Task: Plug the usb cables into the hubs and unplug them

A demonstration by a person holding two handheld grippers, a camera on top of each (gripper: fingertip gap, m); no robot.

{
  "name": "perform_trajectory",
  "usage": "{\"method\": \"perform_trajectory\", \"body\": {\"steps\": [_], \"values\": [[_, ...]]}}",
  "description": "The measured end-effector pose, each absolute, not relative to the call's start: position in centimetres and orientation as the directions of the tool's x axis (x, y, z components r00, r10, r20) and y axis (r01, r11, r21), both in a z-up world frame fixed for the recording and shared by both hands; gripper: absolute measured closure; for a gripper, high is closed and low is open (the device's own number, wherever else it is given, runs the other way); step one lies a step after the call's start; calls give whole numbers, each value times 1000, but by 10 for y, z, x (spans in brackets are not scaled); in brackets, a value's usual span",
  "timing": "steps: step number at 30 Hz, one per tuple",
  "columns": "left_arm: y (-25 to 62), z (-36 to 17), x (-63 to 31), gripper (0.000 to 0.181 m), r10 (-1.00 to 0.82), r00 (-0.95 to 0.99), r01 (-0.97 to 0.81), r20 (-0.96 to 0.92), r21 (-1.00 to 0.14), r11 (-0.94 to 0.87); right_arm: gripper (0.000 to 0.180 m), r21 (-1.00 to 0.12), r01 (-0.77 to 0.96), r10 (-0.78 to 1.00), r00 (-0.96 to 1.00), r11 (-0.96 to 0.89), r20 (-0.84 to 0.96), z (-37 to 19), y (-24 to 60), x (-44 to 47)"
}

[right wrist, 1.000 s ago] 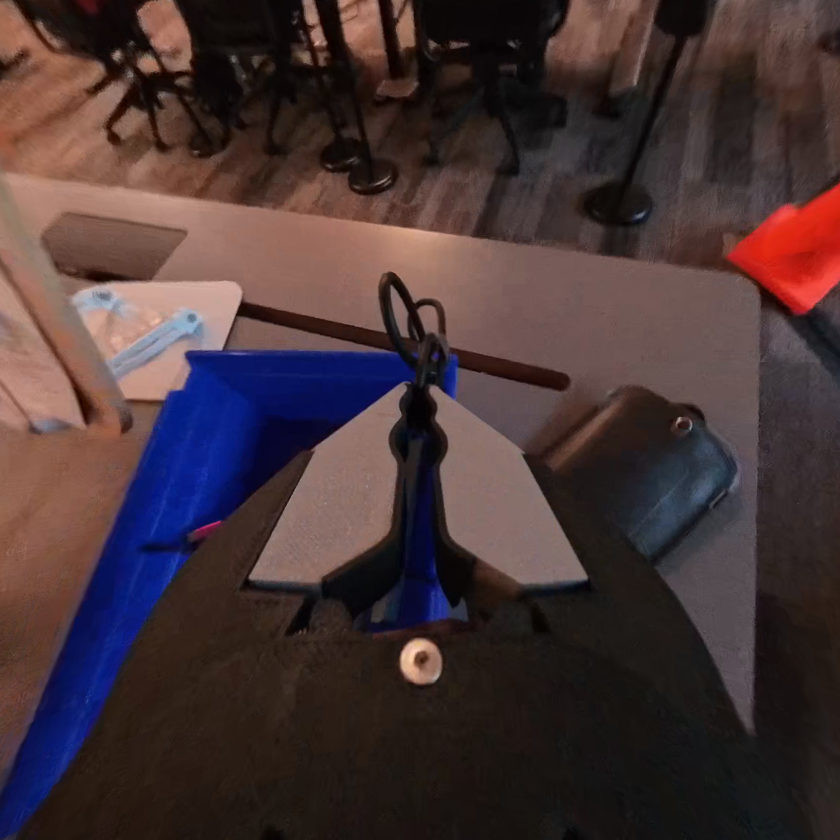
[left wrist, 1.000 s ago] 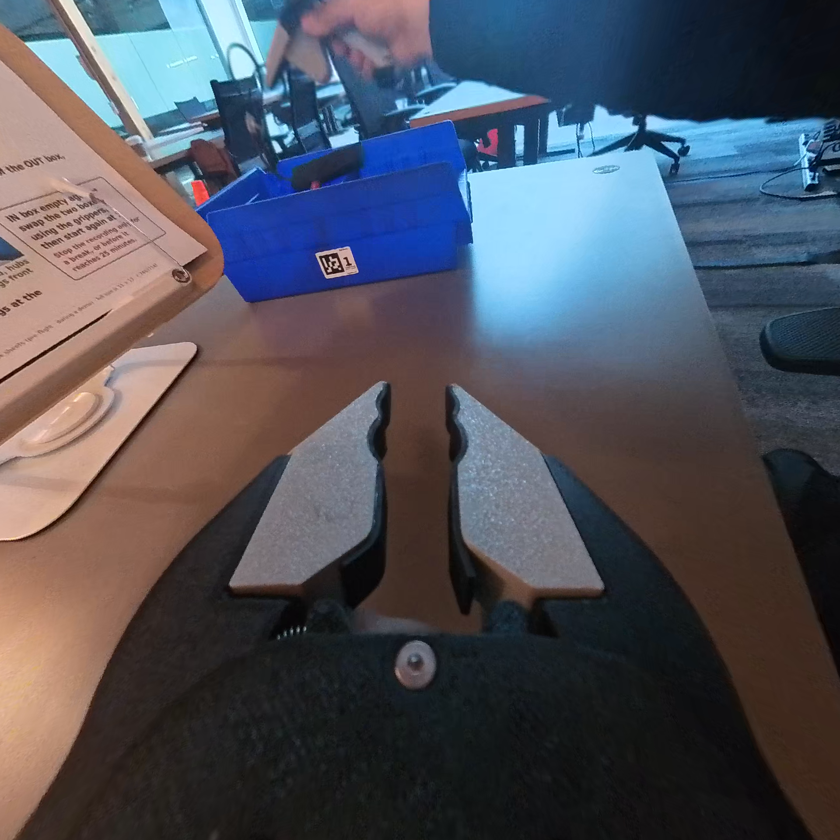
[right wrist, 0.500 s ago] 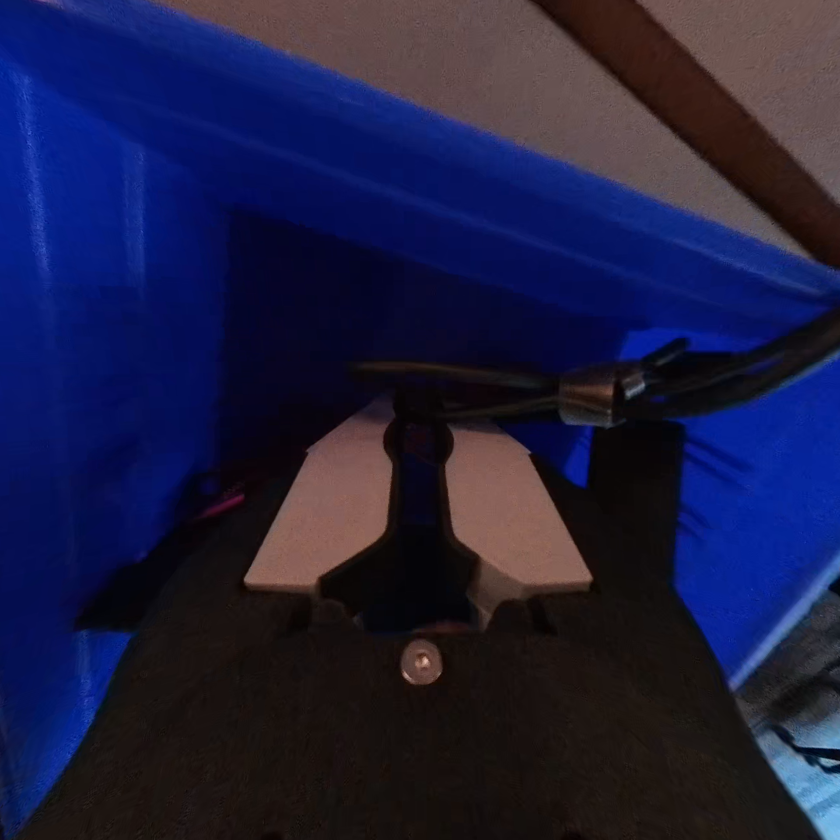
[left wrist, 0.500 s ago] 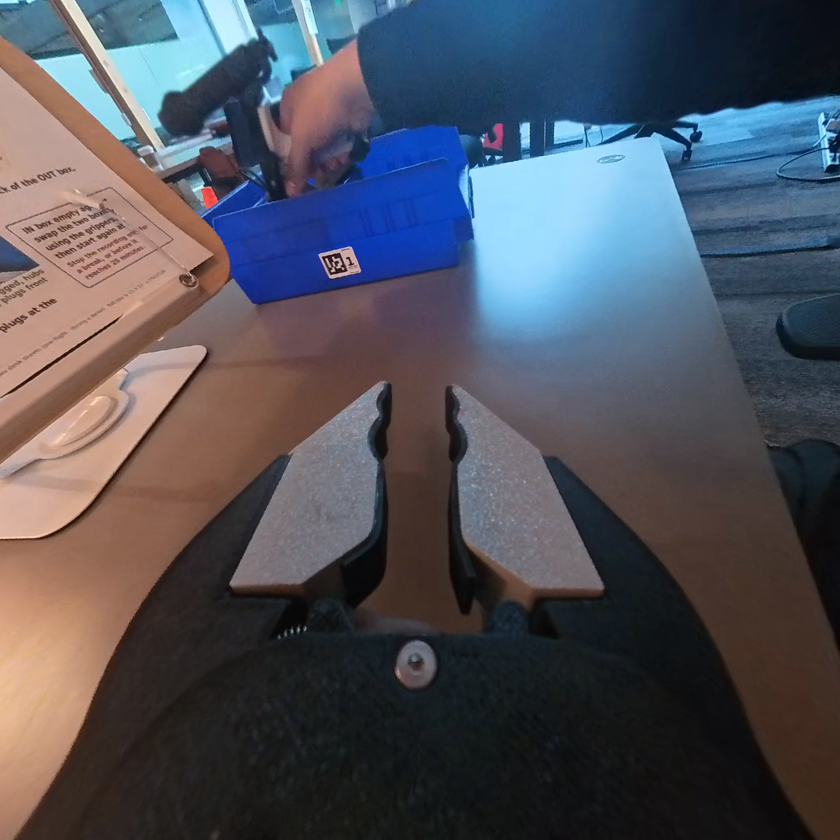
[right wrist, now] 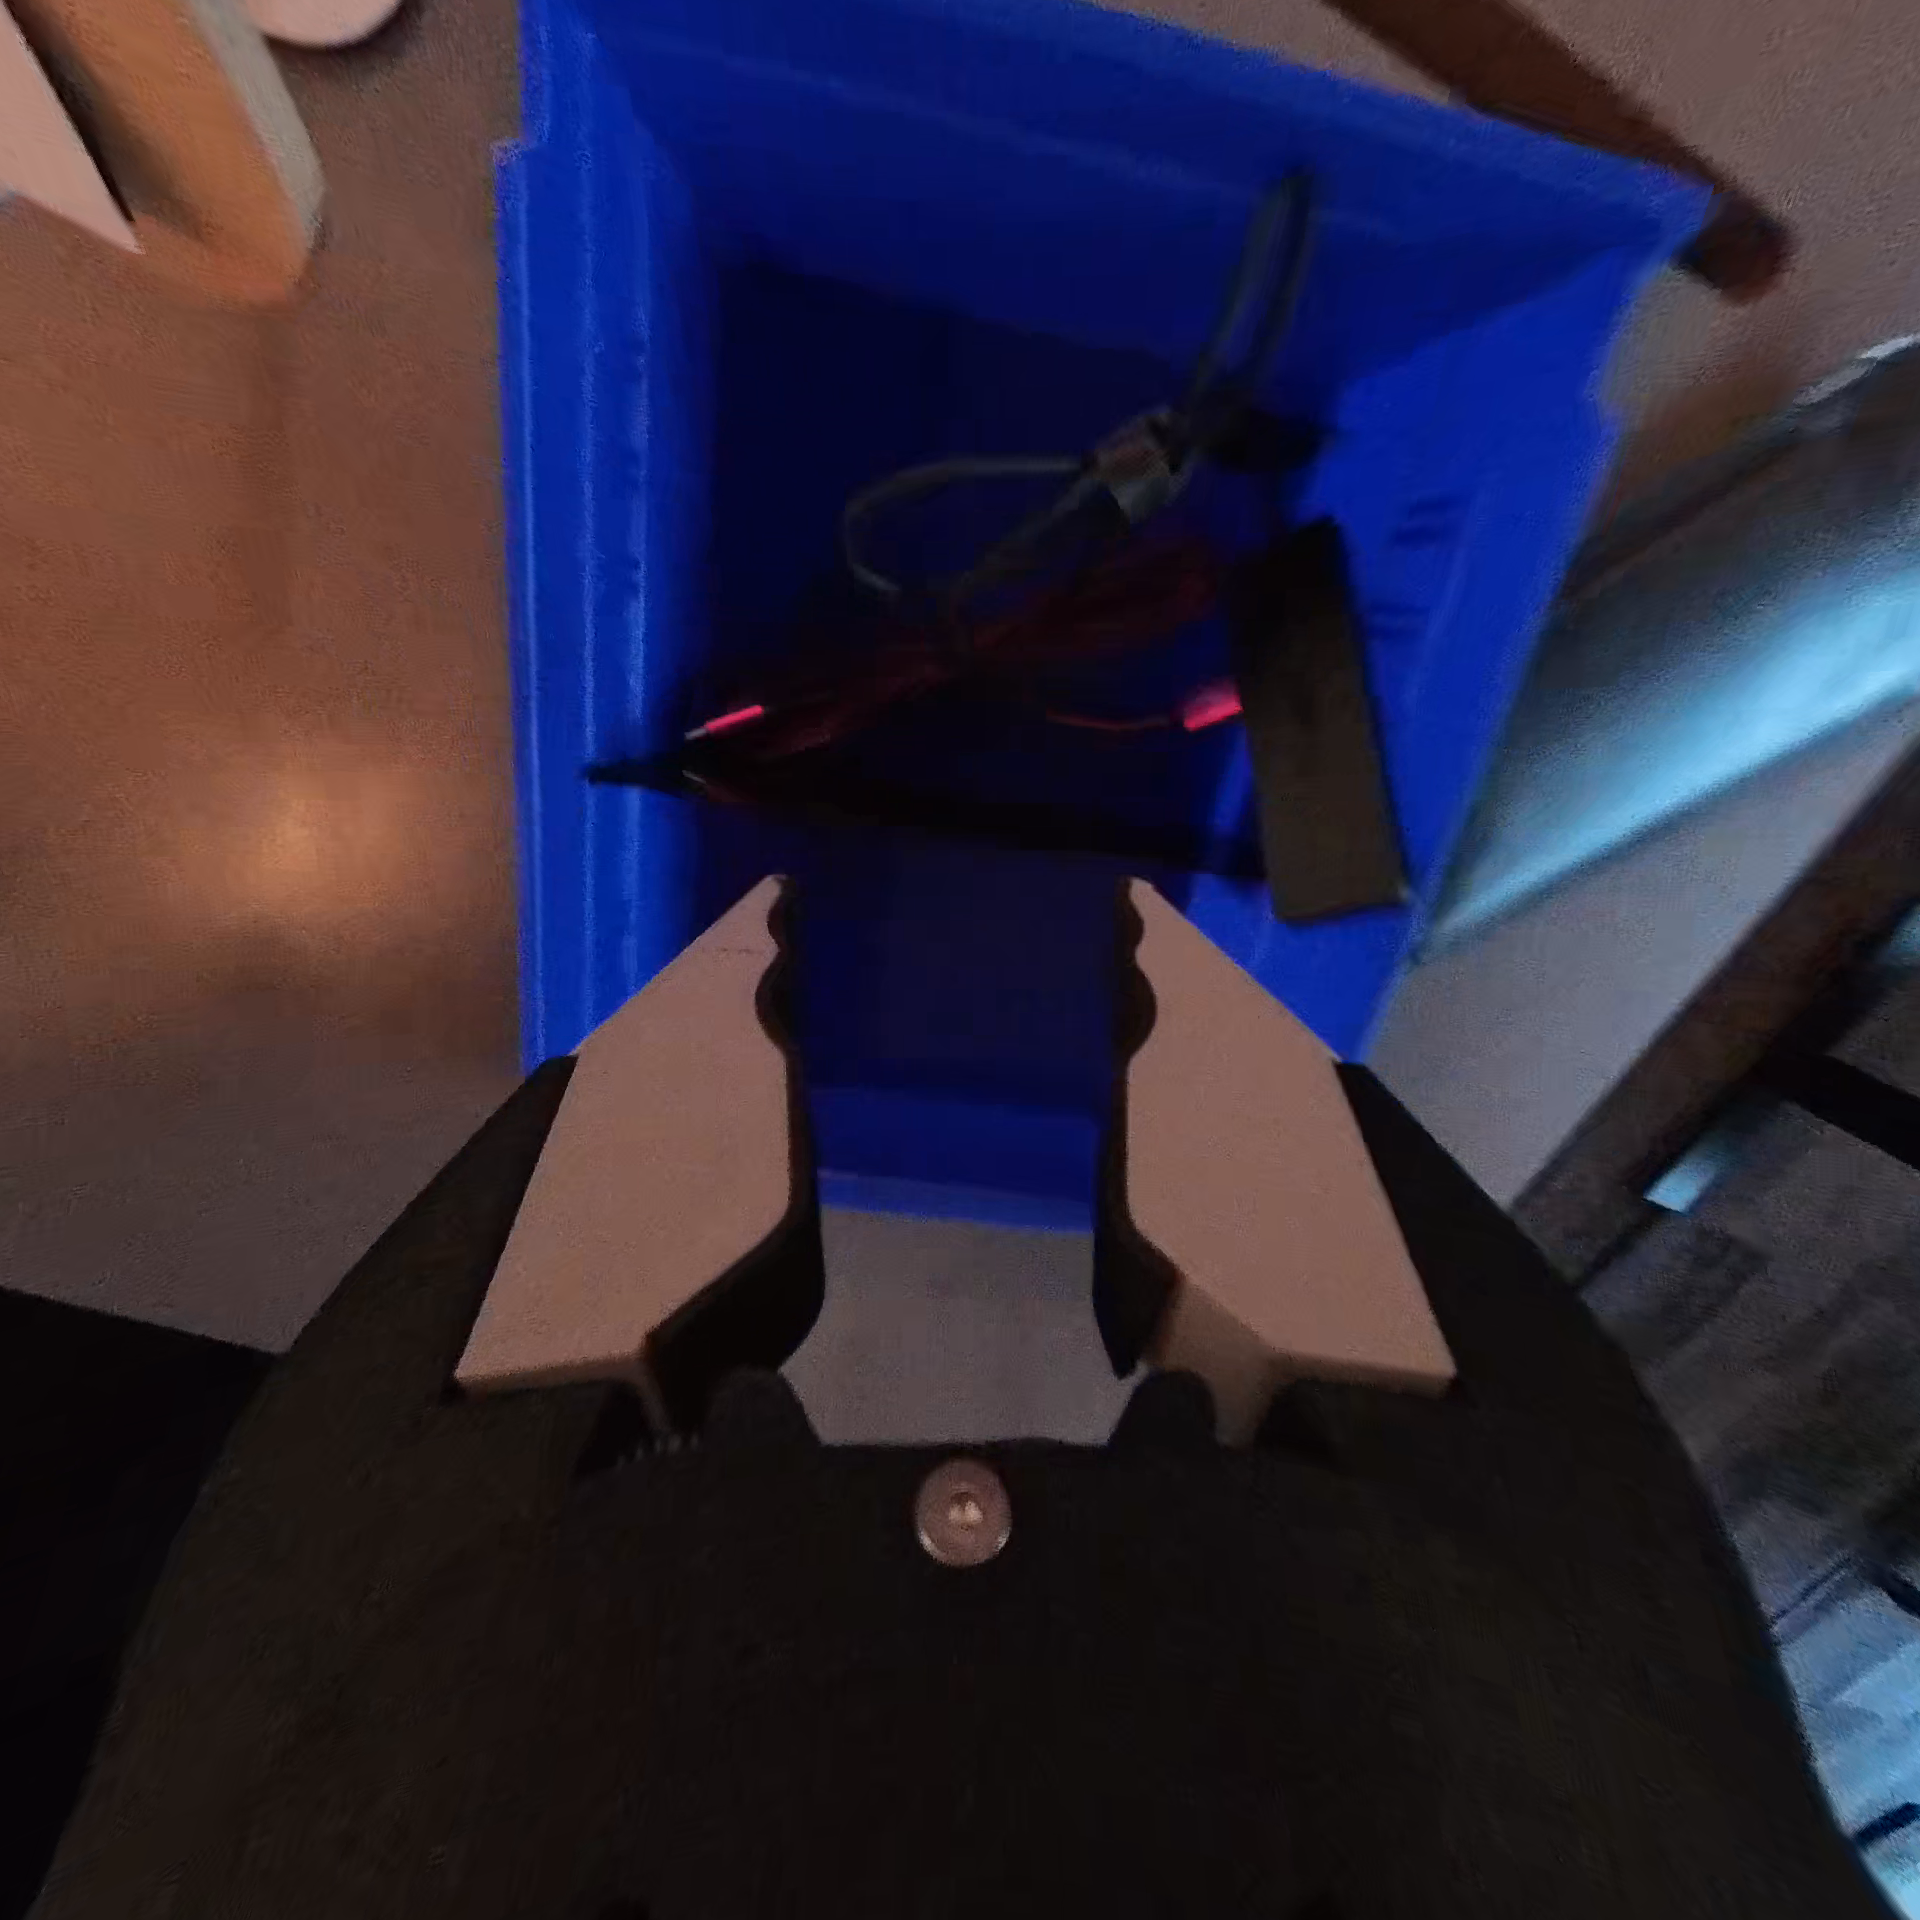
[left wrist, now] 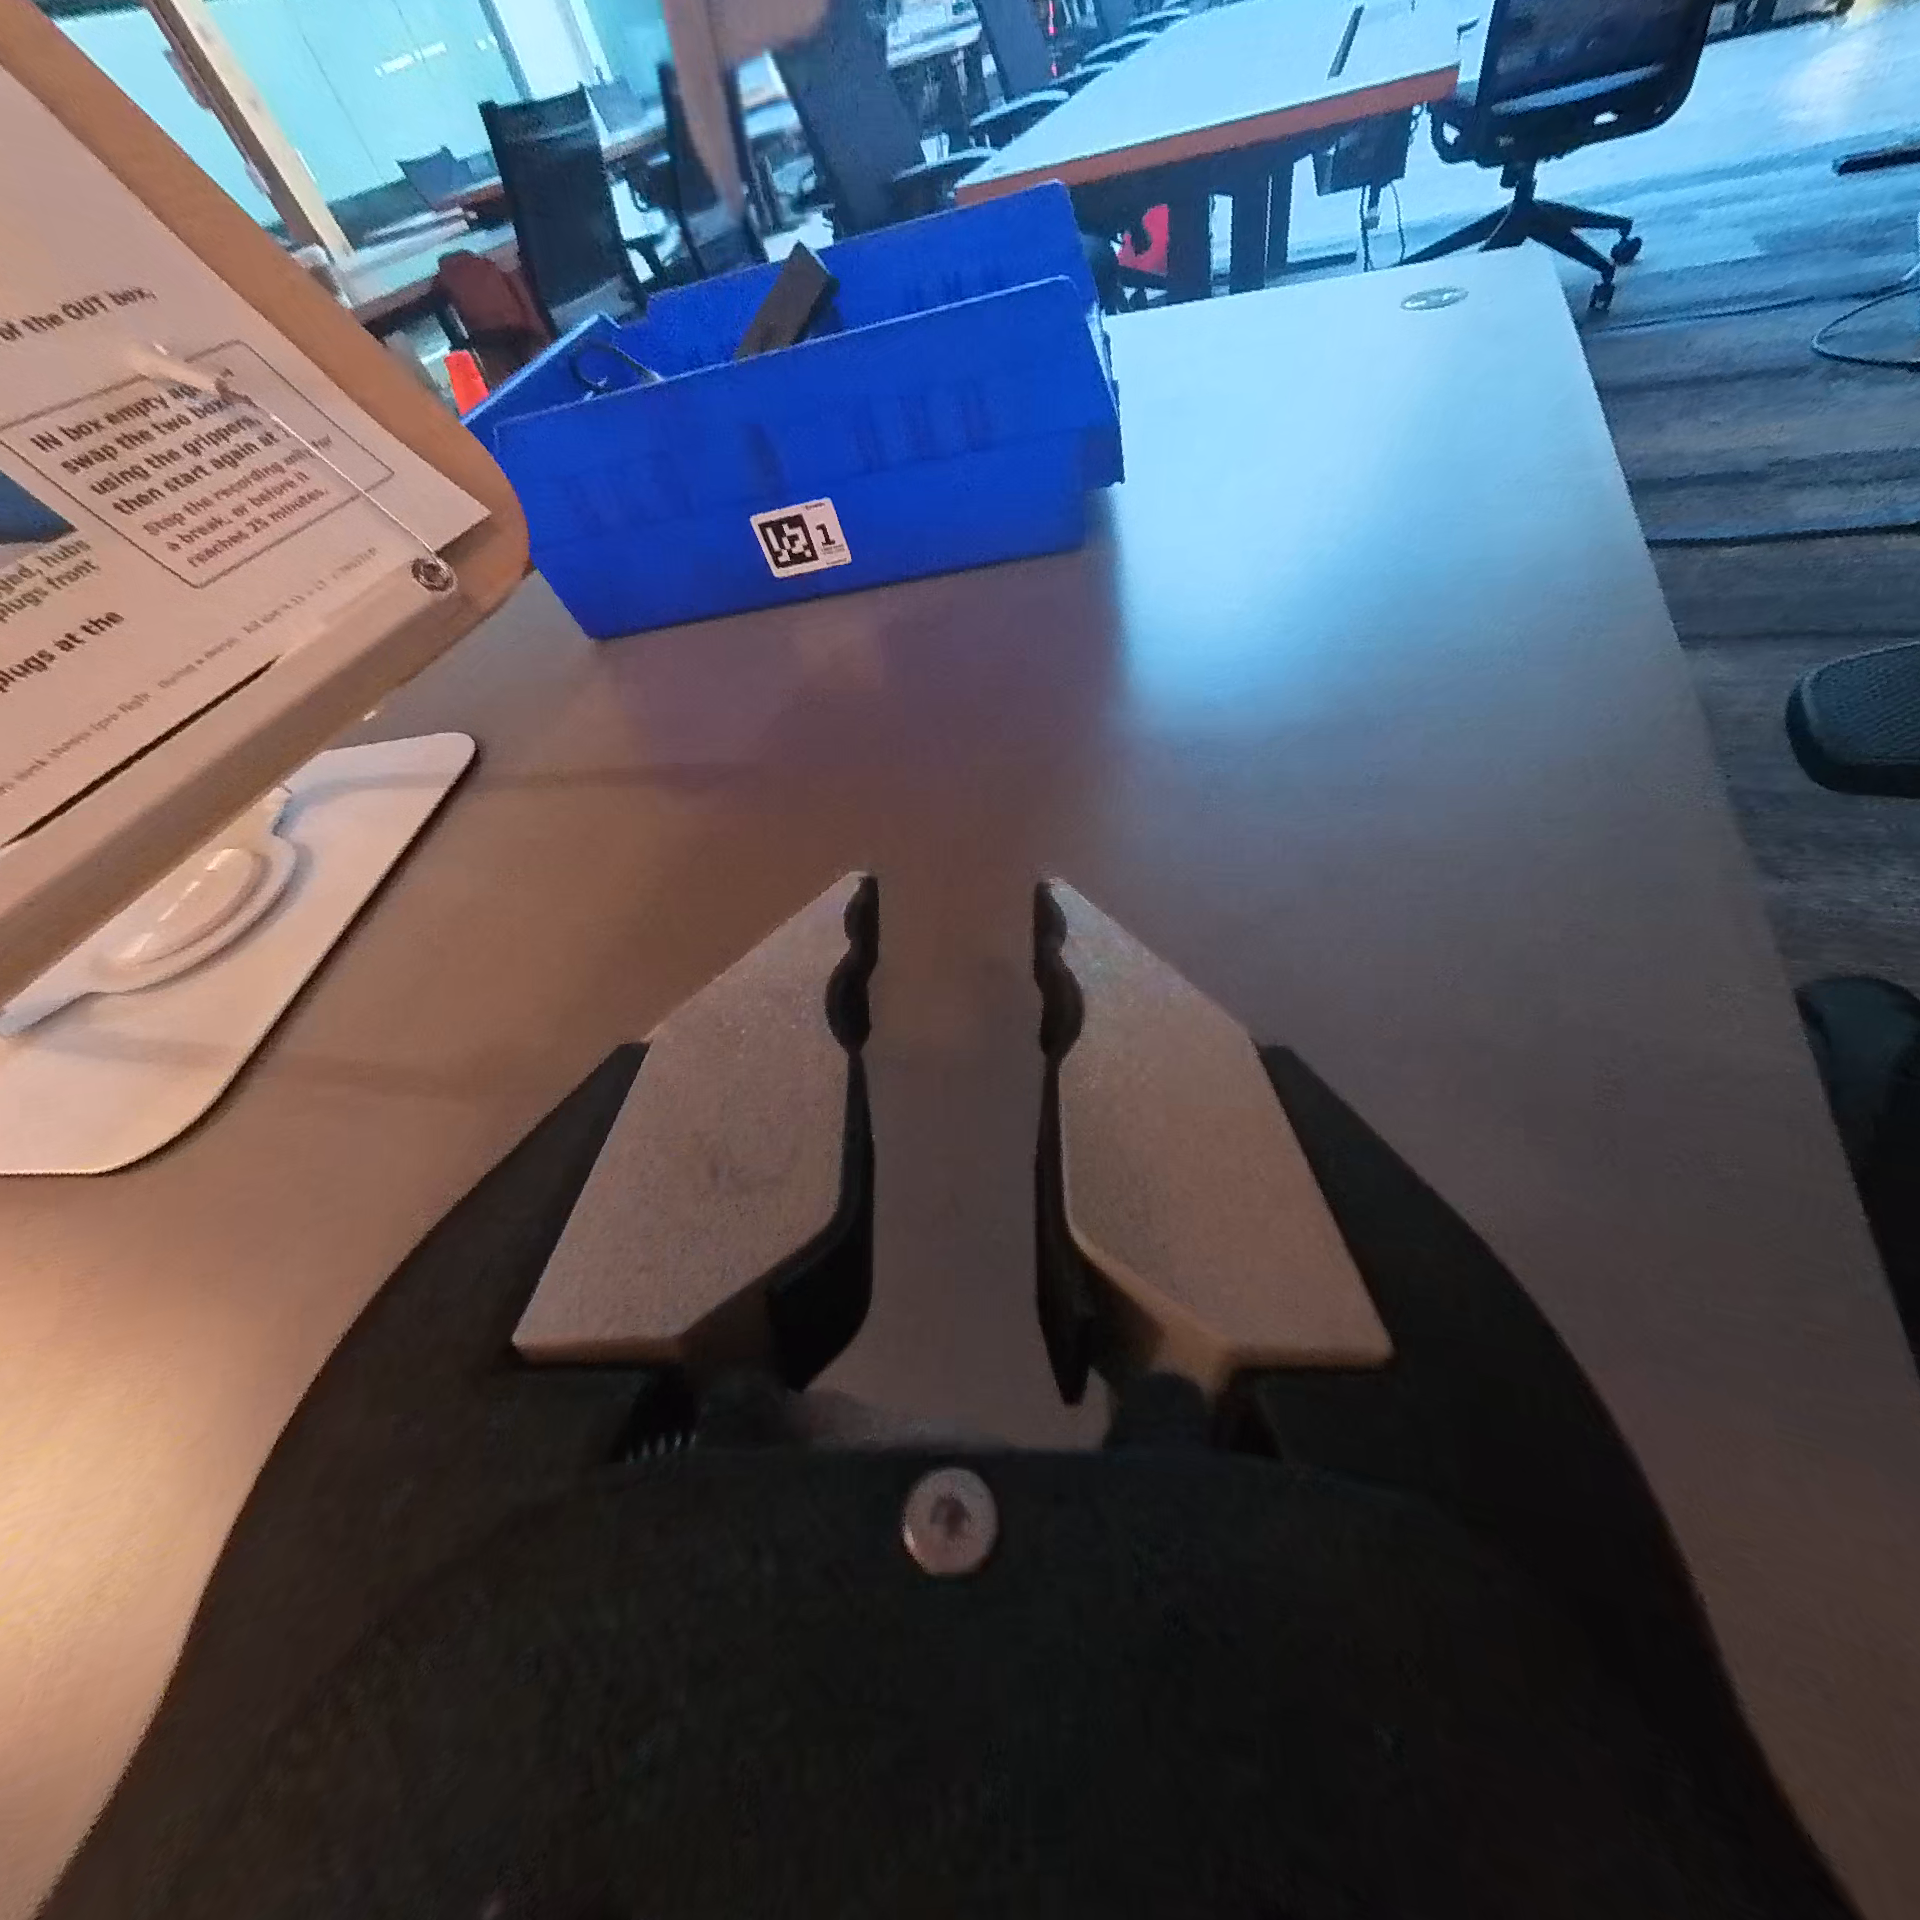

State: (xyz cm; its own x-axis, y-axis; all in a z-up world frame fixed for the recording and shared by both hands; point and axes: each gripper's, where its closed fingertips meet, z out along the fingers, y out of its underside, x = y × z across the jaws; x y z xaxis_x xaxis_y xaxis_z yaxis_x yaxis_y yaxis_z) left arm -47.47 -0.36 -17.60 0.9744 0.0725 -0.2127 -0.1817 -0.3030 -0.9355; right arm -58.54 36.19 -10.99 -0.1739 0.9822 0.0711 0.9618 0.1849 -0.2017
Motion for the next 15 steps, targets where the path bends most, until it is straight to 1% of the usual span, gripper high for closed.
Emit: {"method": "perform_trajectory", "body": {"steps": [1,2,3,5,7,9,11,12,14,15], "values": [[-4,-176,-474,153,72,973,-189,-220,-934,-302,117,-239,954,979,-153,182,131,-96,367,-580],[-4,-175,-475,153,76,969,-202,-235,-932,-300,104,-286,943,976,-118,168,185,-81,370,-574],[-5,-174,-478,153,91,962,-221,-257,-930,-294,97,-342,926,975,-90,156,202,-67,365,-570],[-7,-172,-481,153,106,950,-254,-293,-924,-285,96,-514,842,986,-125,165,112,-38,320,-567],[-8,-170,-485,151,124,949,-247,-289,-928,-278,94,-697,695,963,-268,177,-22,-7,246,-562],[-12,-167,-490,150,151,953,-219,-264,-940,-262,93,-823,540,898,-431,176,-91,13,171,-547],[-17,-165,-494,148,188,959,-165,-214,-955,-245,95,-897,409,822,-560,166,-103,10,103,-531],[-19,-166,-495,147,198,964,-129,-180,-961,-246,98,-920,361,791,-603,154,-104,-2,73,-526],[-25,-173,-493,146,205,969,-74,-137,-955,-286,114,-931,324,737,-668,167,-100,-46,19,-521],[-29,-178,-491,143,206,968,-70,-140,-946,-316,113,-922,328,724,-685,207,-81,-74,-2,-523]]}}
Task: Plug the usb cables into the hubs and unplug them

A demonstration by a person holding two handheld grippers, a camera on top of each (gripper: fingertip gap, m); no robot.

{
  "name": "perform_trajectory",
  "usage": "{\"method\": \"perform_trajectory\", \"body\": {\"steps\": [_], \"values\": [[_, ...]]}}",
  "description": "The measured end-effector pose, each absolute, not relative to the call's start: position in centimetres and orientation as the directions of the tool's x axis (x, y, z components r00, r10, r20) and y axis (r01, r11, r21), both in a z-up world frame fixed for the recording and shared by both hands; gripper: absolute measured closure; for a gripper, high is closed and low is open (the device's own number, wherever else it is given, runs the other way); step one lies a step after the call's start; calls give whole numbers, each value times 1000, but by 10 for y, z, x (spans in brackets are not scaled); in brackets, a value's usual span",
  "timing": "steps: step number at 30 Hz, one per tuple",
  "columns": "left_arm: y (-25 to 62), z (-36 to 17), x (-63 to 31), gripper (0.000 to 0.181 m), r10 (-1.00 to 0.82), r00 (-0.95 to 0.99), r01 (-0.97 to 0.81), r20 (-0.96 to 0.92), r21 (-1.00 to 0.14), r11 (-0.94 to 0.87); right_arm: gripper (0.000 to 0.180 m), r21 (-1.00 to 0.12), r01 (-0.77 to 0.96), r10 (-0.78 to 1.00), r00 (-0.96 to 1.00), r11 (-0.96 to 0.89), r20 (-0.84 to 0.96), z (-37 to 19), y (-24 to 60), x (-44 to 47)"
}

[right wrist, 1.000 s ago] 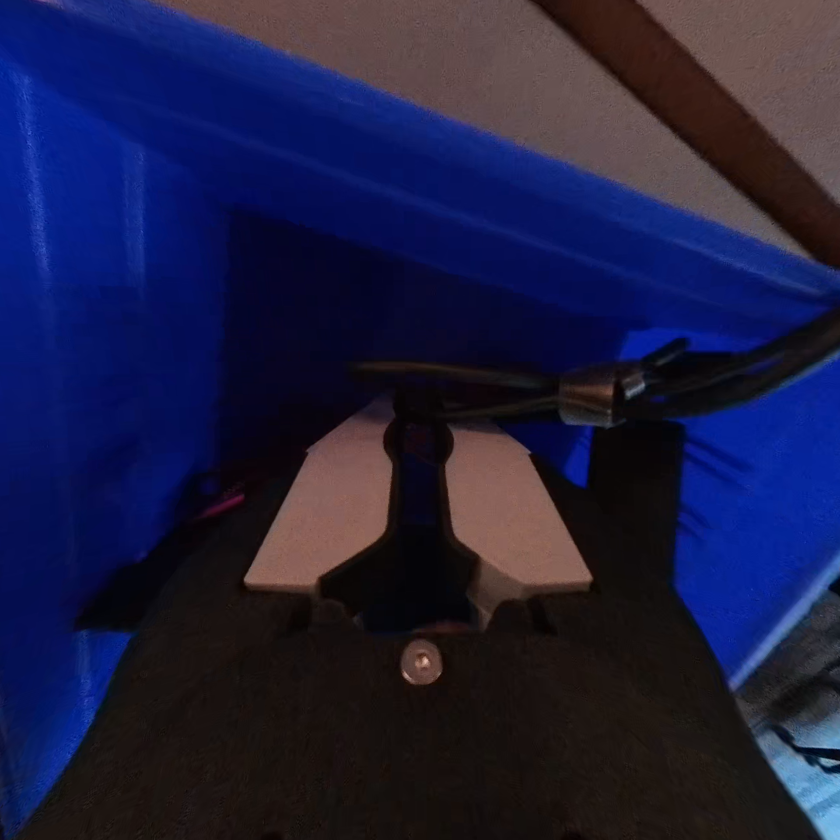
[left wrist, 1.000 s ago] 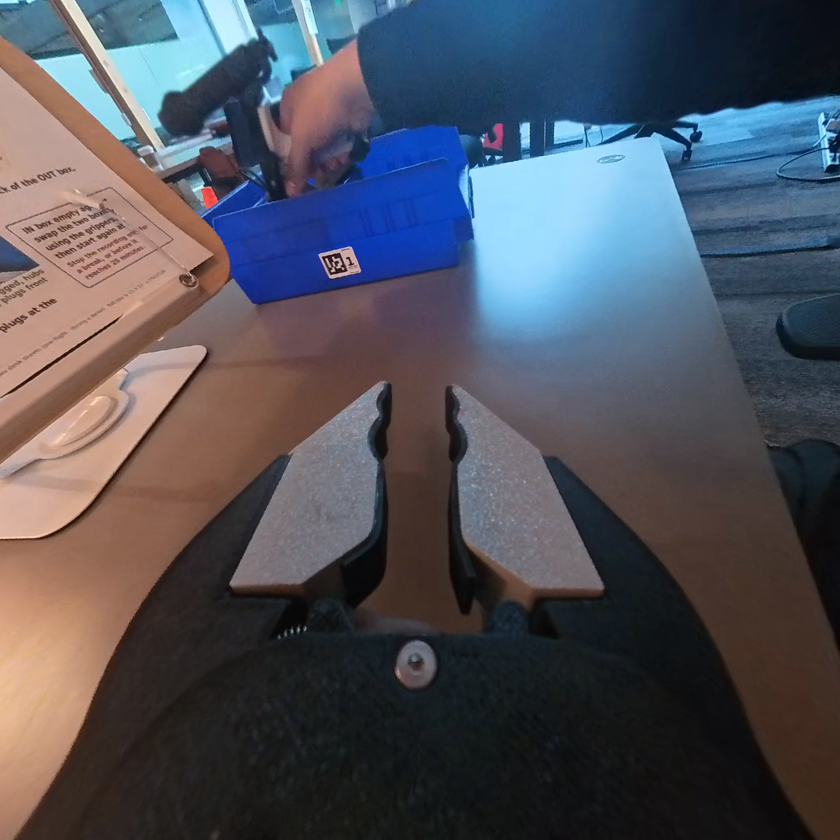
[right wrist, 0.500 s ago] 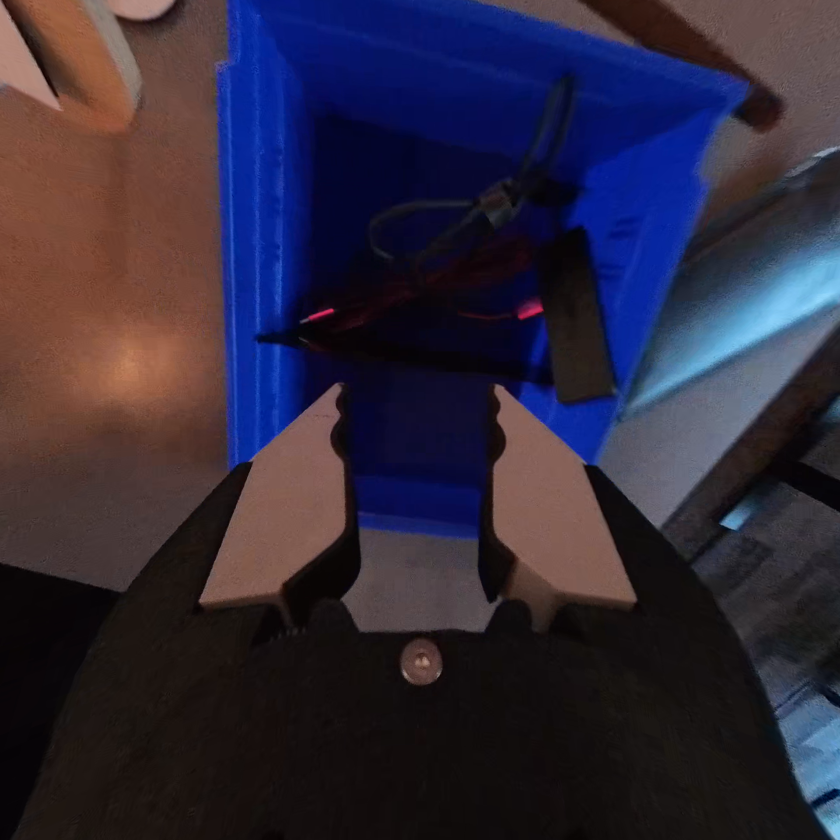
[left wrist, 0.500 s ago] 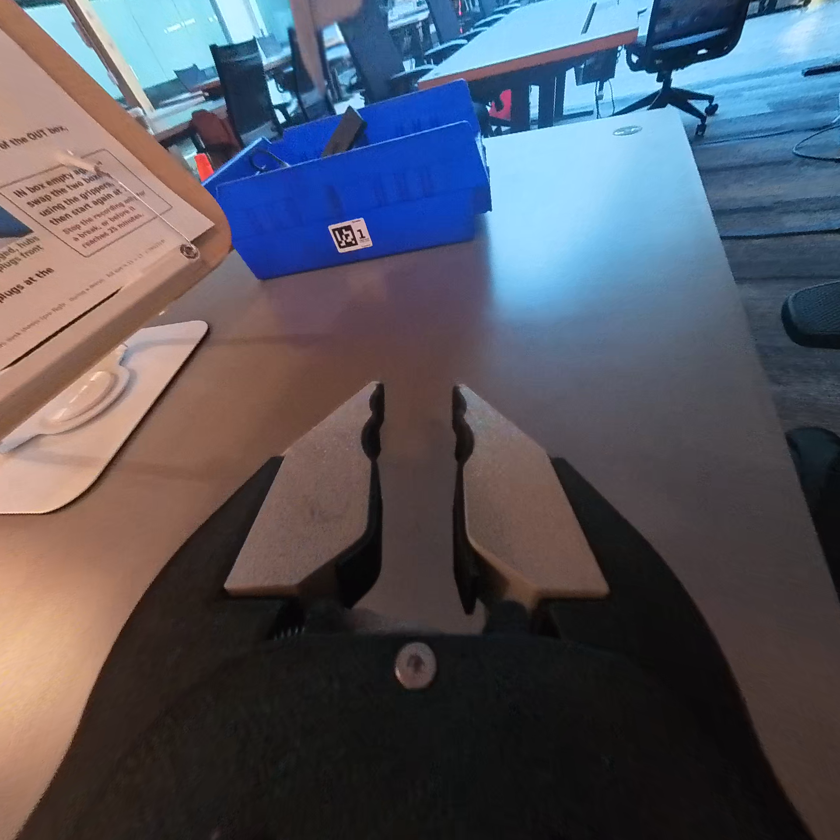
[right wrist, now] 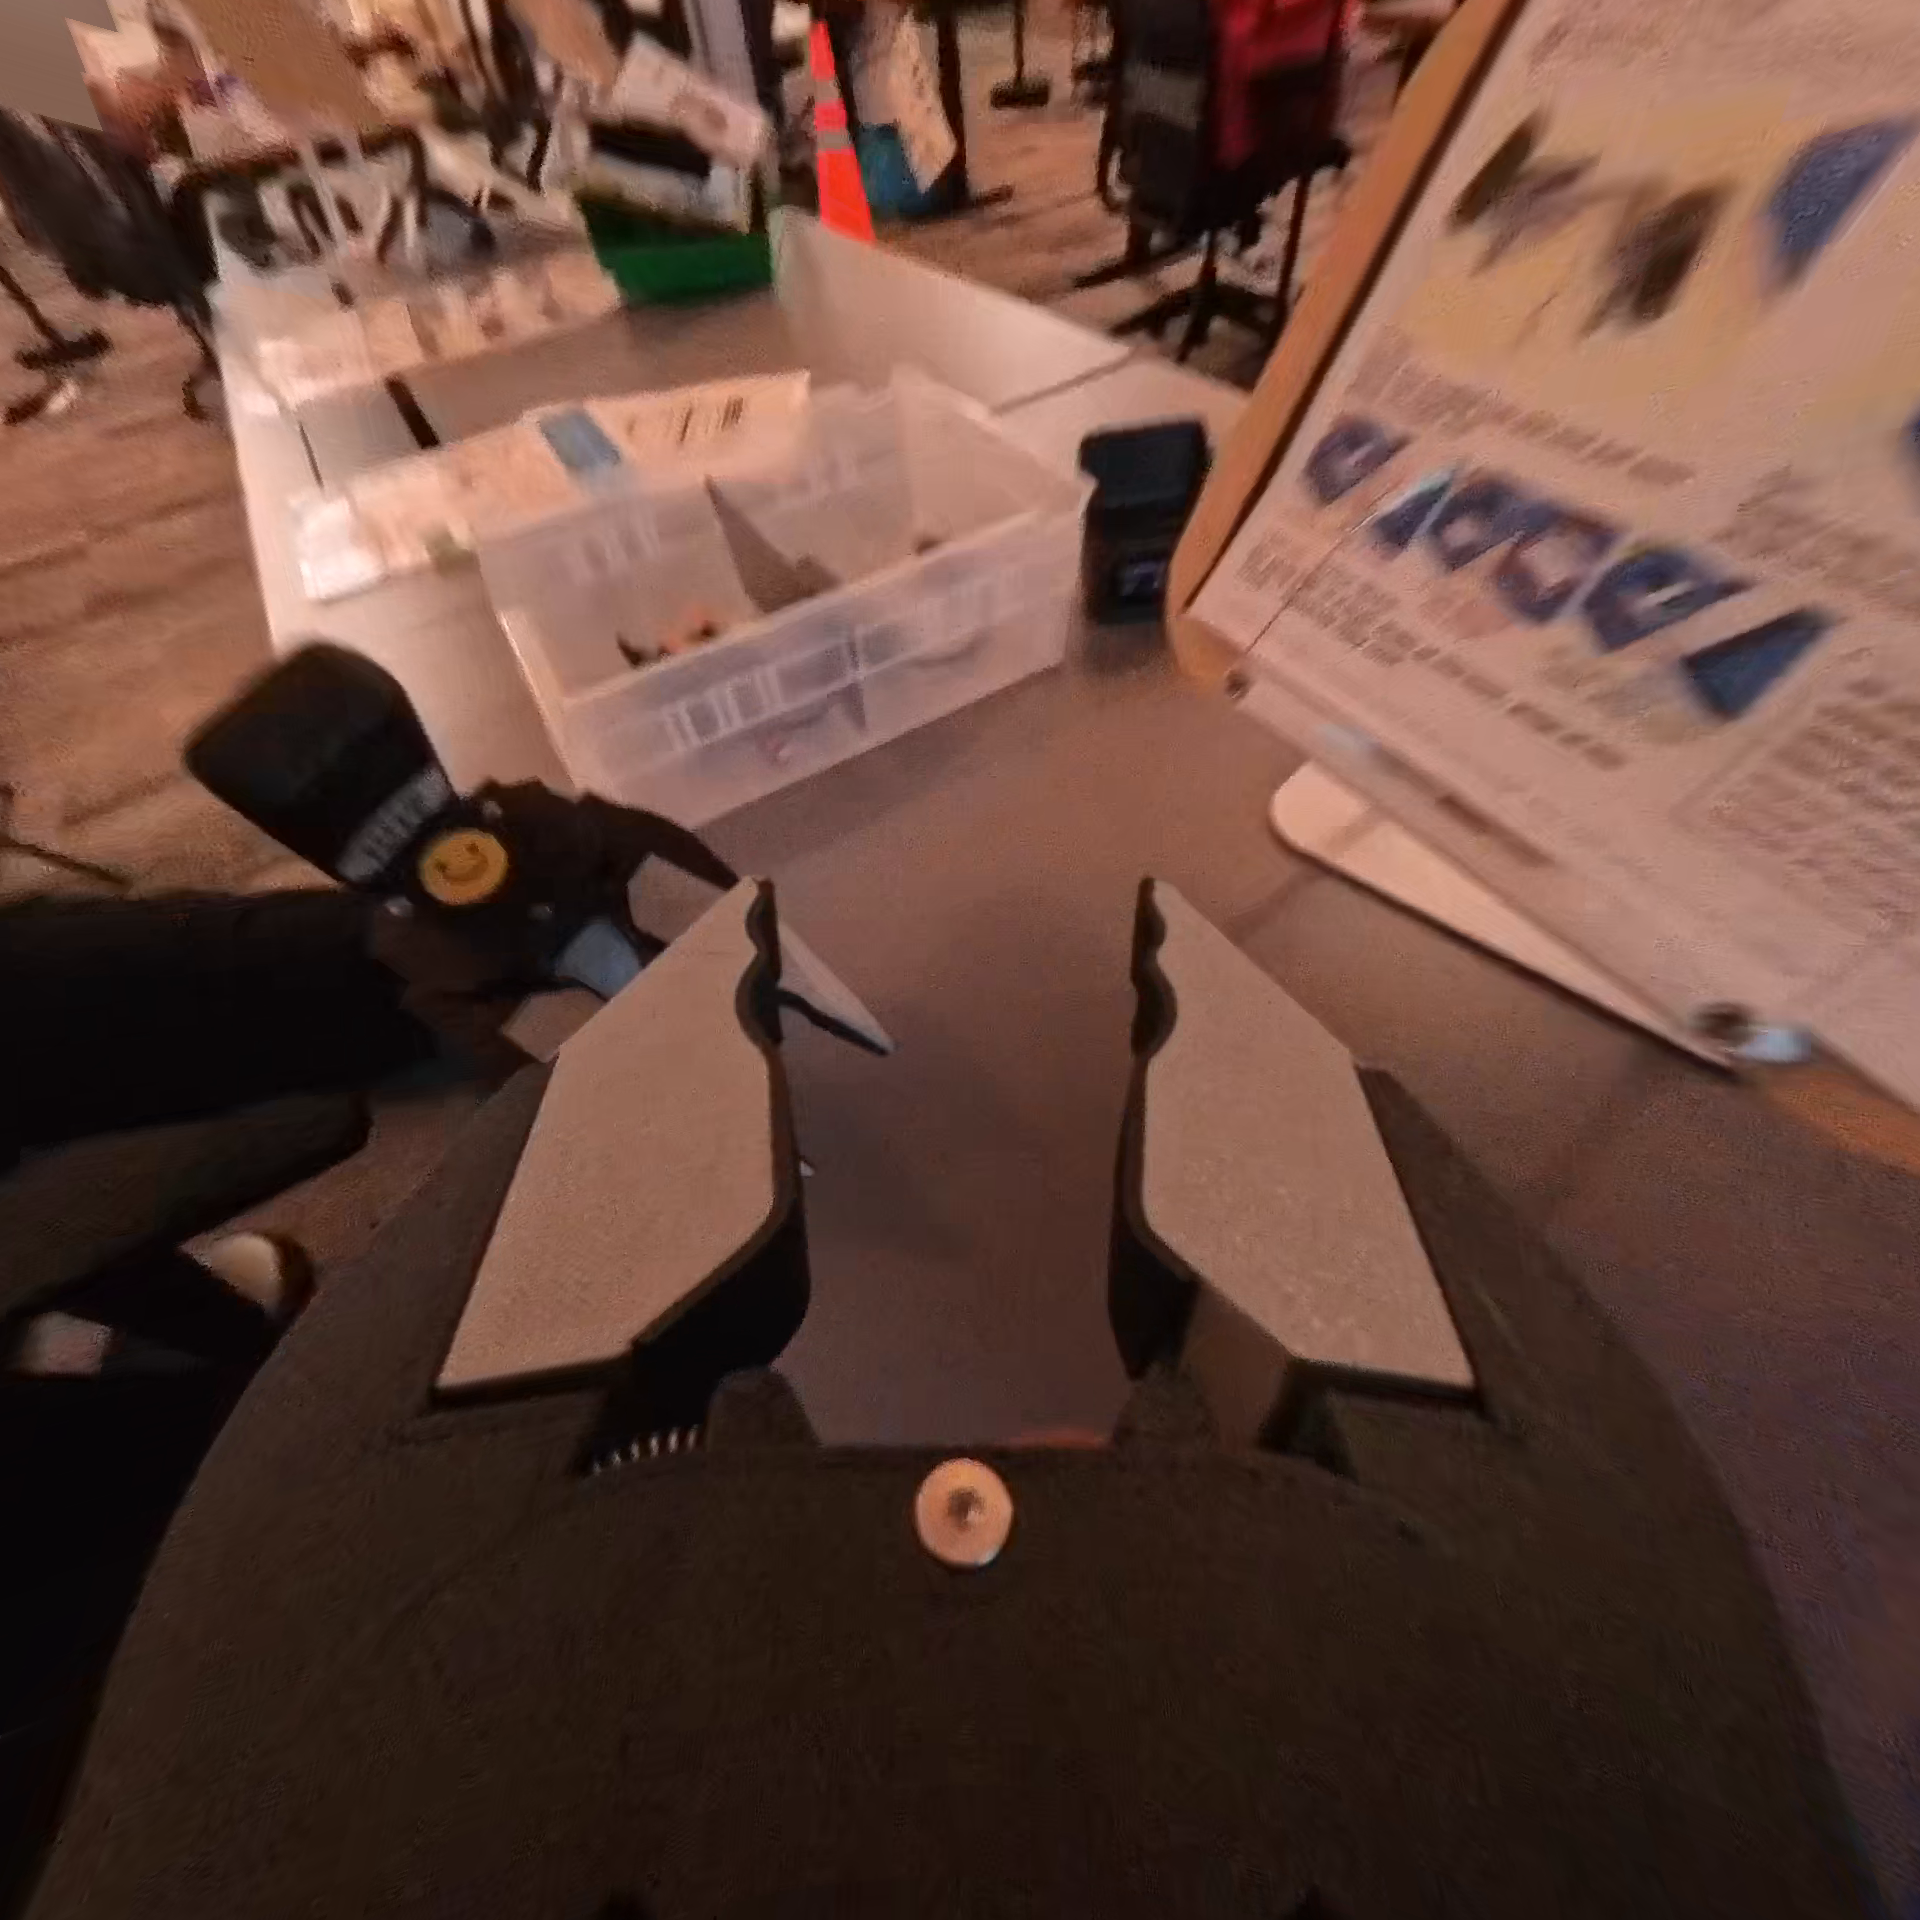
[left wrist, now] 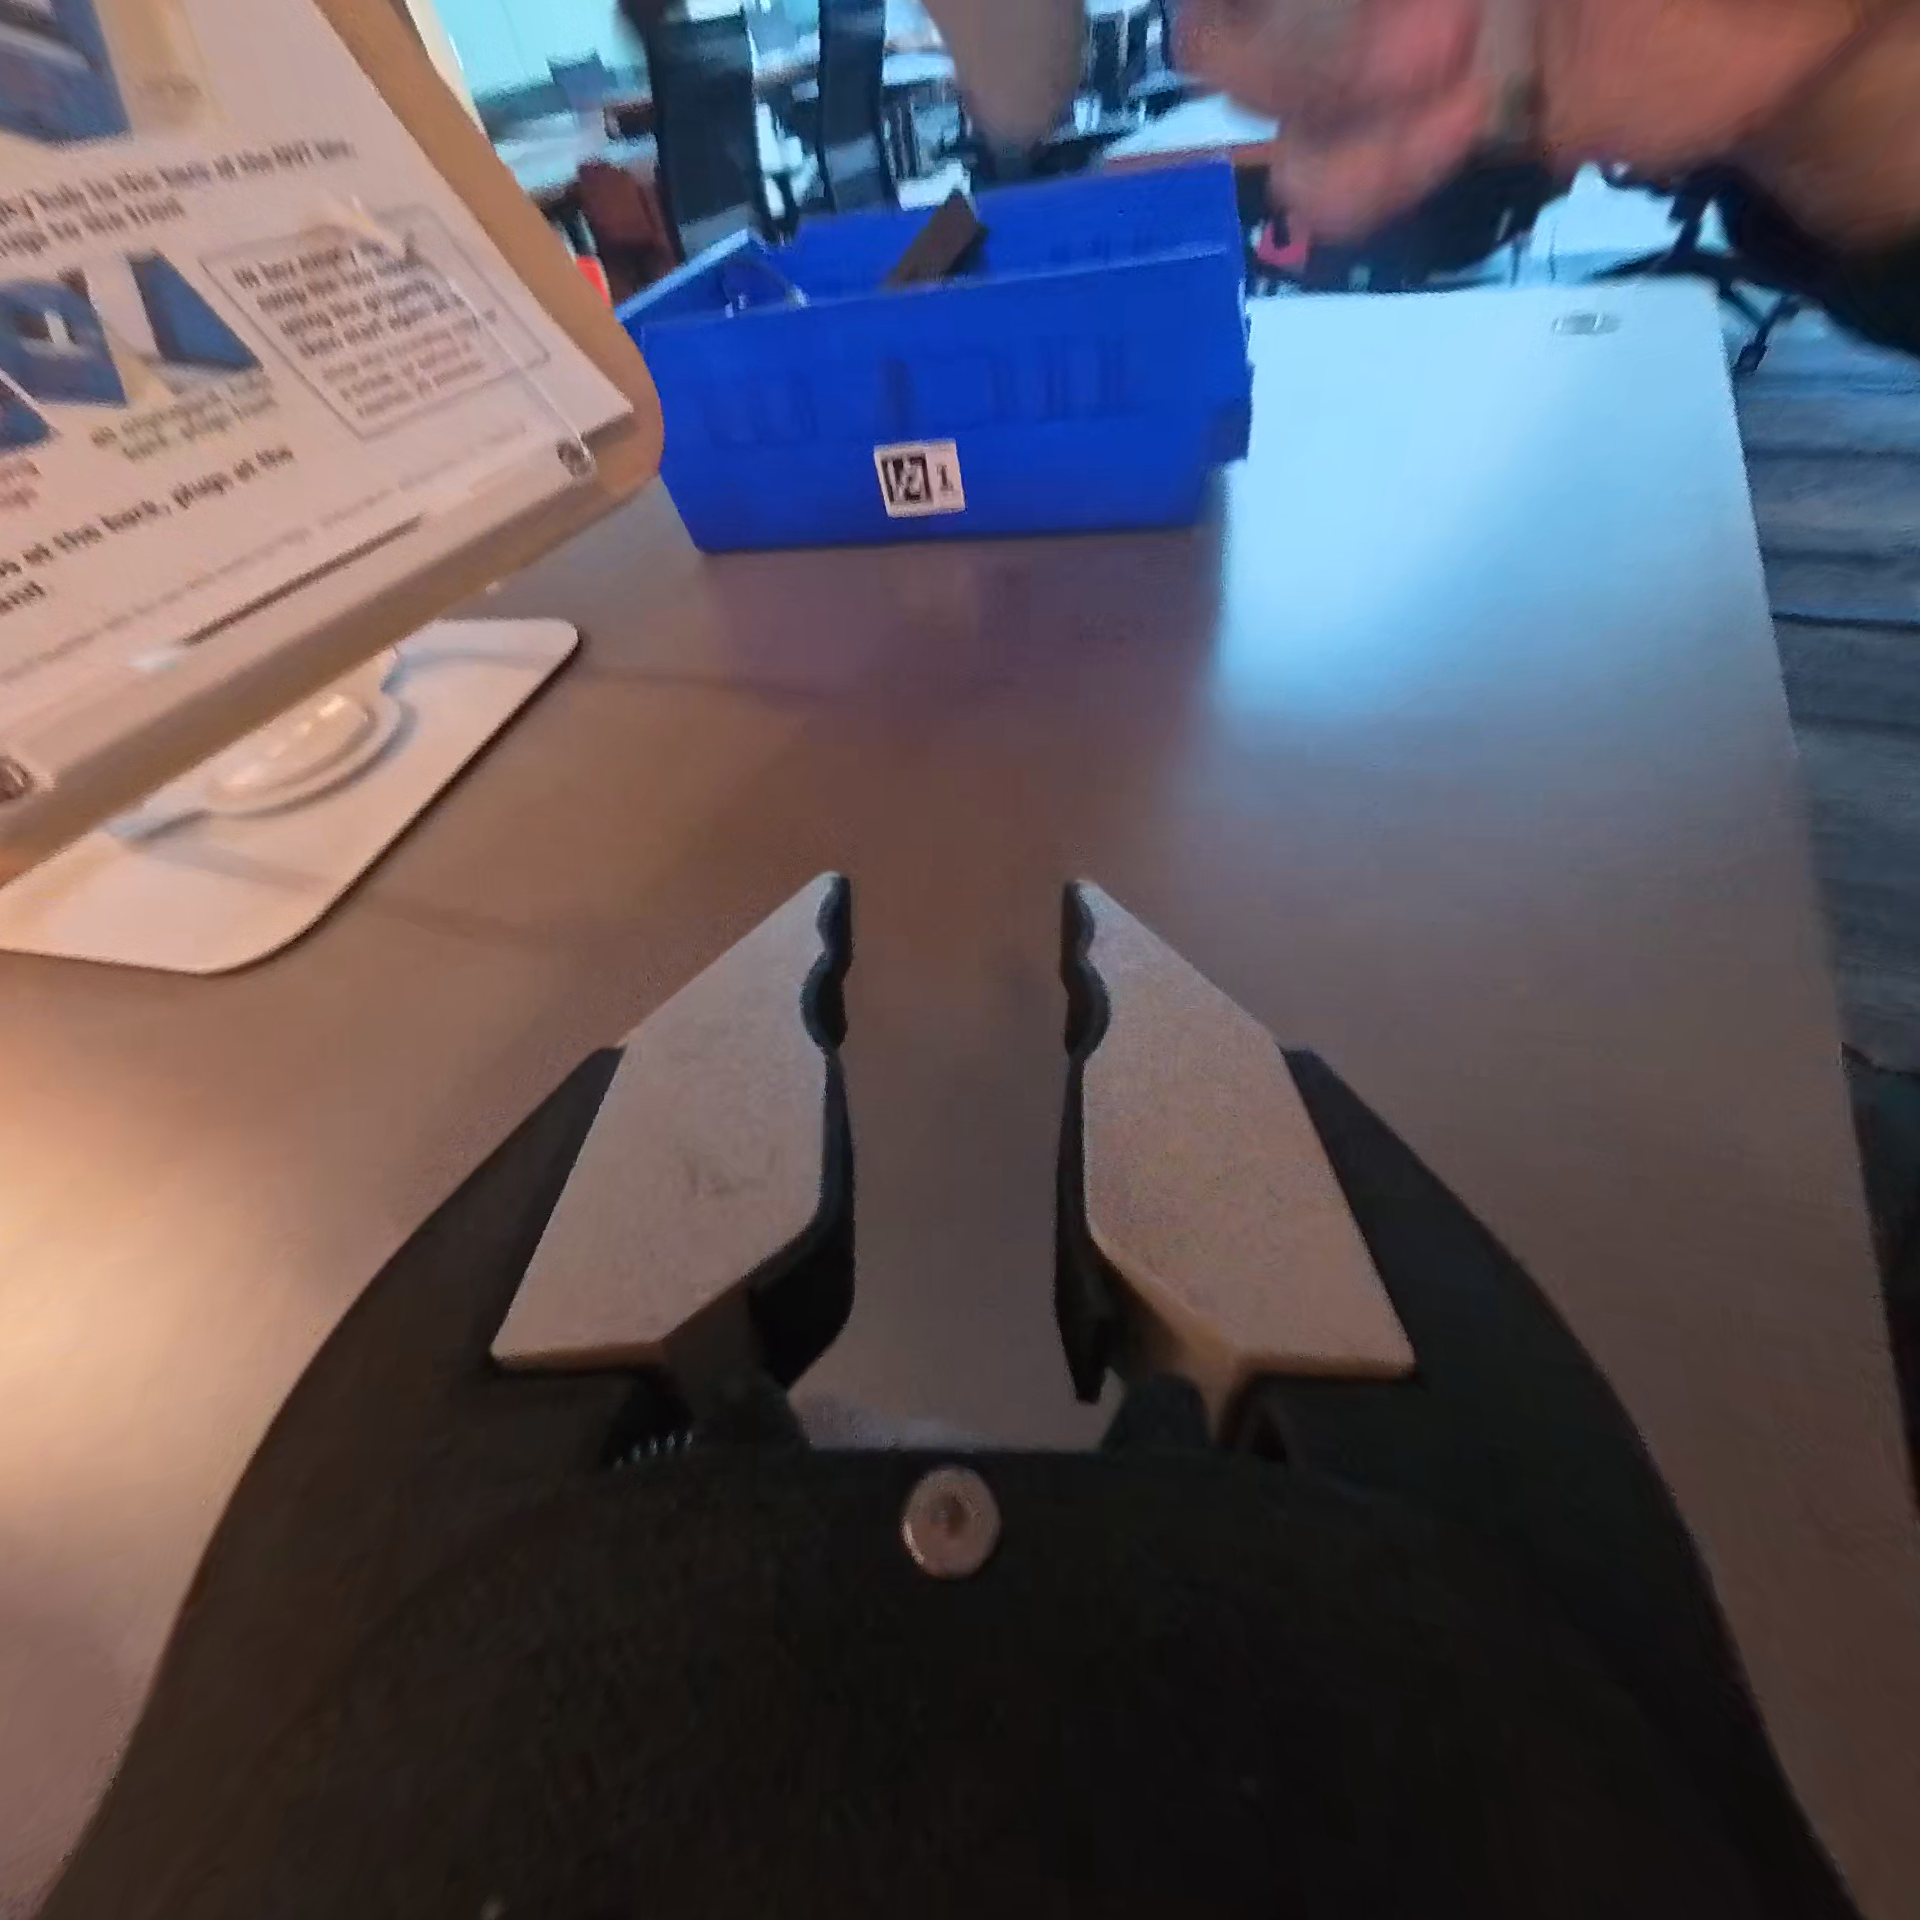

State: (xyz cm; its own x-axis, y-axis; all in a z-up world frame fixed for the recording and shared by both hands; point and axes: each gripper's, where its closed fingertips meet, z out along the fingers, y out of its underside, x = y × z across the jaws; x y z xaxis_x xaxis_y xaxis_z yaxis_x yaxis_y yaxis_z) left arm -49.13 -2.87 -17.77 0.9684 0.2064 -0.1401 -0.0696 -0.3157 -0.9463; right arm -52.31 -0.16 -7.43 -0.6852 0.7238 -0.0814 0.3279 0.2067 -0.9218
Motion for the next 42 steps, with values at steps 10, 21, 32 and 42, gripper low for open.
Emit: {"method": "perform_trajectory", "body": {"steps": [10,21,32,42], "values": [[-139,-154,-473,144,290,937,-24,-194,-866,-500,99,-859,214,714,-665,465,221,-190,-22,-570],[-263,-145,-741,148,14,850,-146,-527,-261,-954,123,-803,164,624,-722,574,299,-218,-32,-561],[-243,-246,-788,178,-274,923,-306,-269,-84,-948,125,-823,249,638,-751,510,168,-220,-31,-562],[-247,-237,-785,180,-297,888,-343,-350,-75,-936,133,-820,240,617,-769,519,165,-221,-33,-556]]}}
